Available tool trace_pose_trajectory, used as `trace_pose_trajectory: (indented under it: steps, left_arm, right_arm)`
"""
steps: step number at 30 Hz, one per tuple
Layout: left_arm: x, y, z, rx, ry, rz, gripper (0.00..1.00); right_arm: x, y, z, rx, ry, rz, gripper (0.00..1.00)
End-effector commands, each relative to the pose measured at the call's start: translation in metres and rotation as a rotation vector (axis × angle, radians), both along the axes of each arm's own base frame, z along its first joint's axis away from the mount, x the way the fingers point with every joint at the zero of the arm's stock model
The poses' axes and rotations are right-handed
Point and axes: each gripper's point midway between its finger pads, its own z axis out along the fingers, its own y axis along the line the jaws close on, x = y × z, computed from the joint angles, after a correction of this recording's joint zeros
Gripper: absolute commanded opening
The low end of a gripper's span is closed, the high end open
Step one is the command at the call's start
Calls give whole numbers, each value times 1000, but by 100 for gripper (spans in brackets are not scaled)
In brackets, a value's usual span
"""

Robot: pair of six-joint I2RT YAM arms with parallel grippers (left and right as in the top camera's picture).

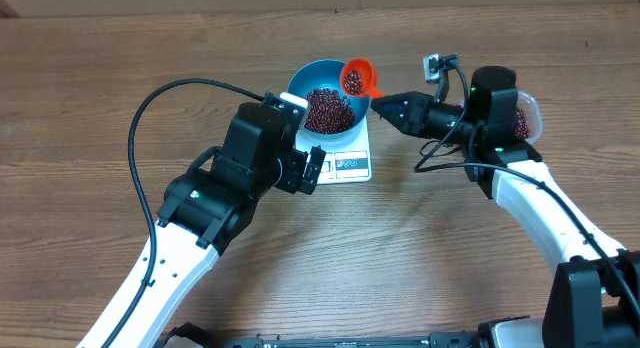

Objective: Scoop item into bowl and weigh 150g on scale
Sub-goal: 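Lift the filled scoop and carry it left over the teal bowl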

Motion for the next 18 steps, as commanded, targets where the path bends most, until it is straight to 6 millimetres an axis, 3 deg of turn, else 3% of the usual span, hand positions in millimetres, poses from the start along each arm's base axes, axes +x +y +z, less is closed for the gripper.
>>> trace_pose_trajectory:
  steps: [1,10,18]
  left_arm:
    - [5,1,9,-1,-22,7,99]
    - [5,1,9,-1,-22,7,100]
    - [5,1,9,-1,-22,7,99]
  right_arm:
    - [9,6,1,-33,-40,-54,4]
    - [28,6,-8,-134,-74,-218,4]
    - [23,19,-10,-321,-327,-107,4]
